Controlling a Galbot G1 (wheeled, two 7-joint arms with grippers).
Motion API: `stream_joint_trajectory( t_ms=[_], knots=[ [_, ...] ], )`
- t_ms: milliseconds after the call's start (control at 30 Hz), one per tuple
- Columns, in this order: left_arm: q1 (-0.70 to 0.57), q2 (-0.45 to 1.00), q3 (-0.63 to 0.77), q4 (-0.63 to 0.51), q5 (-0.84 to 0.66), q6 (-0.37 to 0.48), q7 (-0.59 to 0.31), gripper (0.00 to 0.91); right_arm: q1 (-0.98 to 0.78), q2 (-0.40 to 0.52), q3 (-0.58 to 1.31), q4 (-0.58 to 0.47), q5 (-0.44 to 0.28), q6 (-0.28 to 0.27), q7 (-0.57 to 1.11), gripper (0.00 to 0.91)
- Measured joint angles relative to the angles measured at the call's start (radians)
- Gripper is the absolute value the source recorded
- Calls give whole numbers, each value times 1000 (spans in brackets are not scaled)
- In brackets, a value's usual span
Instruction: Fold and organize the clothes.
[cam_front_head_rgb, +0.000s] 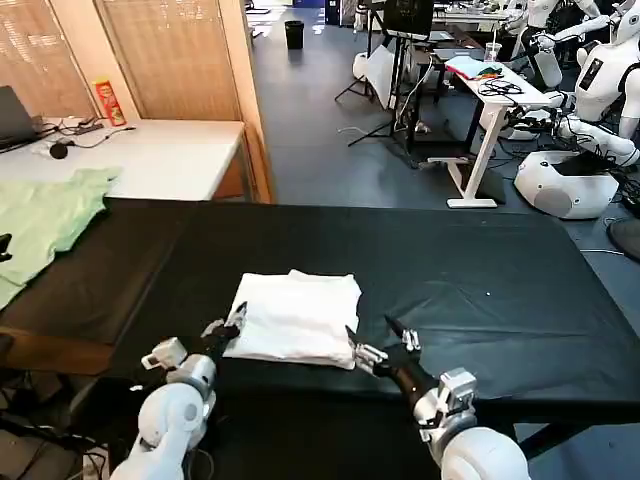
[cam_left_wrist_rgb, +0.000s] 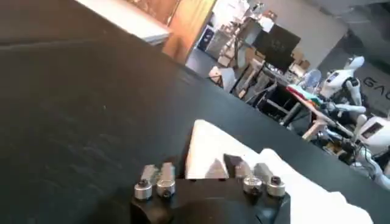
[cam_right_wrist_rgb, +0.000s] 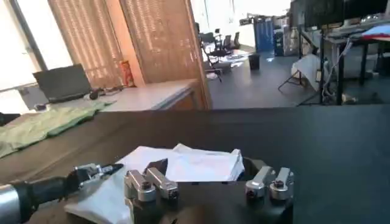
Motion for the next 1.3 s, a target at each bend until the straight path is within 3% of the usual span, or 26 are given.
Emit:
stream_joint_trajectory(
  t_ms=[167,433,967,1133,1300],
  knots=[
    [-6,4,2,-16,43,11,-3,0,-2,3,2,-3,-13,2,0,878],
    [-22,72,-36,-56,290,72,12,0,-16,4,35,-21,-62,5,0,878],
    [36,470,-243,-169,541,12,53,0,-19,31,47,-33,-95,8,1,878],
    [44,467,-217,-262,570,38,16,0,-35,40,47,-34,-110,10,-1,878],
    [44,383,-88,-321,483,68,-29,0,-53,44,51,-29,-114,9,-1,878]
  ],
)
